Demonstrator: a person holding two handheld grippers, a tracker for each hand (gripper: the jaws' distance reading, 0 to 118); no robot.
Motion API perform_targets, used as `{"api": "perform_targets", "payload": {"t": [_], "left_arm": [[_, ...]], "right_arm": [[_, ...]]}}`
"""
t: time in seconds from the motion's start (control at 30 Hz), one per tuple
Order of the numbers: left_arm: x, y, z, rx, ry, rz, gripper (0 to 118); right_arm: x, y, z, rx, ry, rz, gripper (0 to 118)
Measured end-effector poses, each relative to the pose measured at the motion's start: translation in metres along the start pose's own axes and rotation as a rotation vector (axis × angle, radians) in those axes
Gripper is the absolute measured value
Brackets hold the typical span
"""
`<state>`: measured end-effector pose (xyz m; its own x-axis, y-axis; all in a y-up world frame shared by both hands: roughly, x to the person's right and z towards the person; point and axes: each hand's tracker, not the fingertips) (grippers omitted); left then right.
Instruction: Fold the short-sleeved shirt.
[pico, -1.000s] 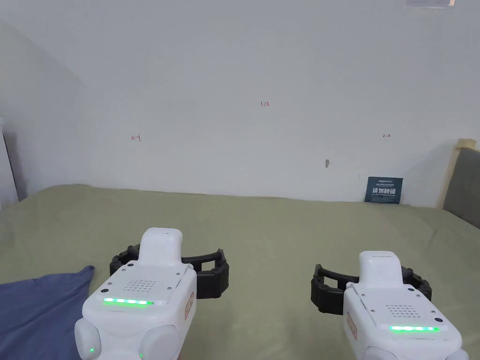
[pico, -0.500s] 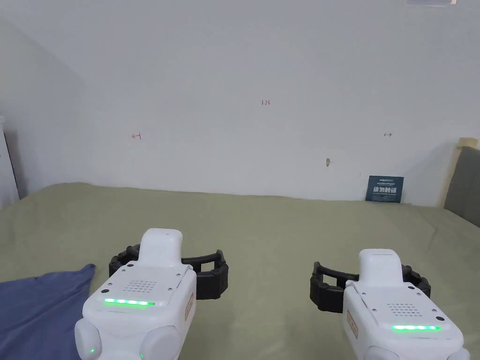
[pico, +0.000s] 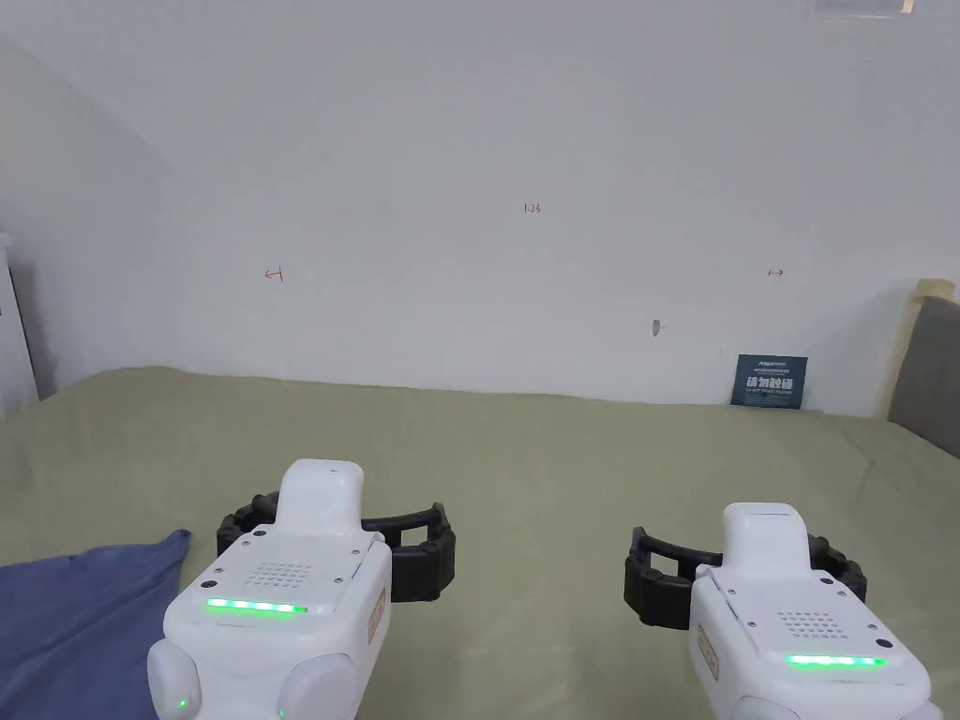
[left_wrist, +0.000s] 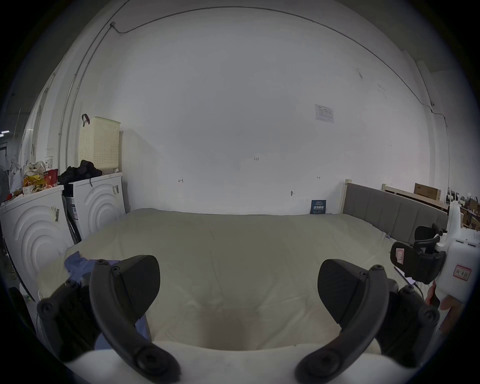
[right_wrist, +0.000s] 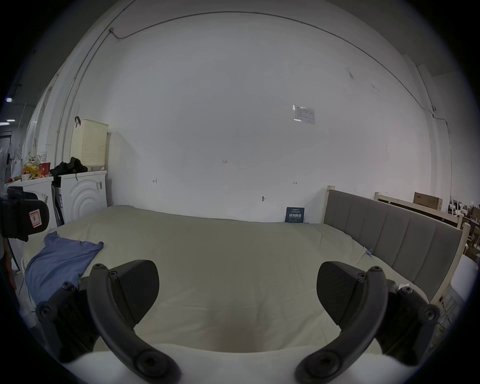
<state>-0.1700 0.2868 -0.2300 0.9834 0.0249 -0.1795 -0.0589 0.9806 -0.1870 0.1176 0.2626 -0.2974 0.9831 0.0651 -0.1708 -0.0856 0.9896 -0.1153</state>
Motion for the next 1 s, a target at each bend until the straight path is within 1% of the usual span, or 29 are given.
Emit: {"api": "perform_targets", "payload": {"t": [1.0], "left_arm": [[0.0019, -0.0019, 0.0002, -0.005, 0.003, -0.001, 118]], "right_arm": [[0.0012, -0.0019, 0.0008, -0.005, 0.005, -0.007, 118]]}}
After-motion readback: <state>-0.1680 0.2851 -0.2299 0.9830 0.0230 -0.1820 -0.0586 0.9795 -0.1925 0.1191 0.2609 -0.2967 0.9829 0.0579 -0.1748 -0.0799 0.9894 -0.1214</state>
